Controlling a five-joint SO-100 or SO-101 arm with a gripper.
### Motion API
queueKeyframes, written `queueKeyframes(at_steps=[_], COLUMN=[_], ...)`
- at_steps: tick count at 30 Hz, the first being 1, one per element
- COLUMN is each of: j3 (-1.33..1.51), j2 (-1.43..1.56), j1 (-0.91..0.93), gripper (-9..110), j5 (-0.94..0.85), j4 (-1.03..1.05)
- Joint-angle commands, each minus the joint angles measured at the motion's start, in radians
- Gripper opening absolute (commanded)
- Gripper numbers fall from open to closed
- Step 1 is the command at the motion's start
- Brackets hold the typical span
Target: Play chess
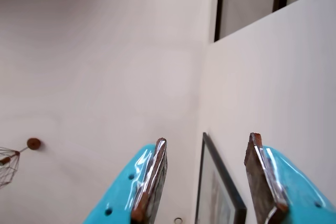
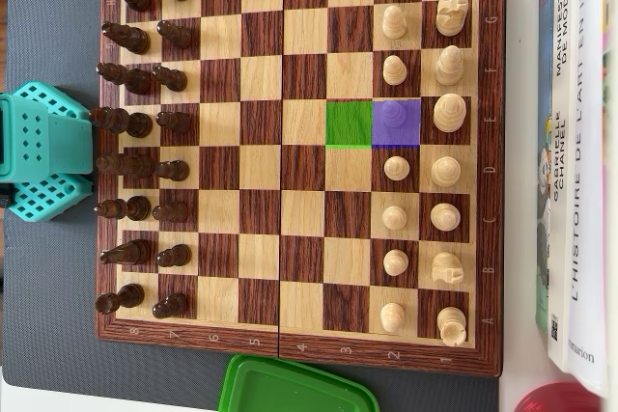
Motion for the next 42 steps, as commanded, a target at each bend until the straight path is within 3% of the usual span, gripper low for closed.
queueKeyframes(at_steps=[1,42], j3=[0.021,0.021], j2=[-0.008,-0.008], j1=[0.003,0.003], gripper=[21,21], j5=[0.005,0.005], j4=[-0.002,-0.002])
